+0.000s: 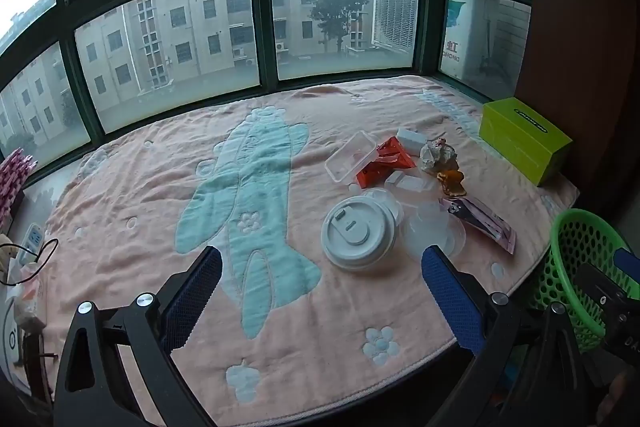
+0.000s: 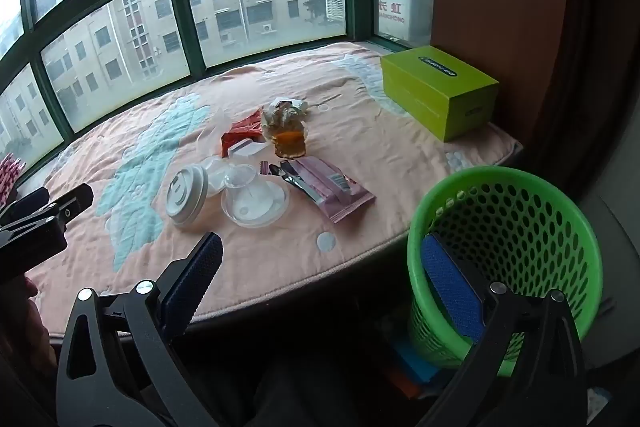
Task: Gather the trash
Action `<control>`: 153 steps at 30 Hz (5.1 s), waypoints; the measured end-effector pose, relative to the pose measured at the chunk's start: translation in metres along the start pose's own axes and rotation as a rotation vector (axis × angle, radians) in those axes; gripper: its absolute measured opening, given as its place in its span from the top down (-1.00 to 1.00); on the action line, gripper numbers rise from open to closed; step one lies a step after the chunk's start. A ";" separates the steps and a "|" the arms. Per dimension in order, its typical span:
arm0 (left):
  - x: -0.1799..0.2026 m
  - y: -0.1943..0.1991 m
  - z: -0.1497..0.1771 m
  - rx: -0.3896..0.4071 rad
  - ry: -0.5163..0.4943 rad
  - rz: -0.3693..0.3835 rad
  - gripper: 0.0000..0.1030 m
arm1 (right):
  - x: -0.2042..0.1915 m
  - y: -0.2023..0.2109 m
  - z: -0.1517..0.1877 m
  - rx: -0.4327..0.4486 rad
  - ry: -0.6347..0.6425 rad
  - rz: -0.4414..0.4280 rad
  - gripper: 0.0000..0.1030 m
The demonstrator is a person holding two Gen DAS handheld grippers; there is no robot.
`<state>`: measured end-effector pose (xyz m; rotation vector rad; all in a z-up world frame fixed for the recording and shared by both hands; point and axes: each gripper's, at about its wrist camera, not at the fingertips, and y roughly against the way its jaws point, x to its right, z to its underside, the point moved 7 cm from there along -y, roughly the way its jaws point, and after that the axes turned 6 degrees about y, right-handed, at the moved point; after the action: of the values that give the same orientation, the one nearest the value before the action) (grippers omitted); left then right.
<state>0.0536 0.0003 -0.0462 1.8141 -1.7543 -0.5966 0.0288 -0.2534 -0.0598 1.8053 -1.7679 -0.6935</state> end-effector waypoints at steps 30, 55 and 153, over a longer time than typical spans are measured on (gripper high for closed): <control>0.004 0.002 0.002 -0.007 0.006 0.018 -0.88 | 0.004 0.001 0.002 0.000 -0.017 -0.003 -0.91; 0.010 -0.004 0.001 -0.014 -0.001 0.019 -0.88 | 0.003 -0.006 0.002 -0.012 -0.019 -0.007 -0.91; 0.026 -0.187 0.012 -0.372 -0.047 0.335 -0.88 | -0.005 -0.183 -0.139 -0.070 -0.056 -0.209 -0.12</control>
<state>0.1886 -0.0253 -0.1764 1.2339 -1.7839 -0.7690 0.2571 -0.2441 -0.0810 1.9574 -1.5828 -0.8843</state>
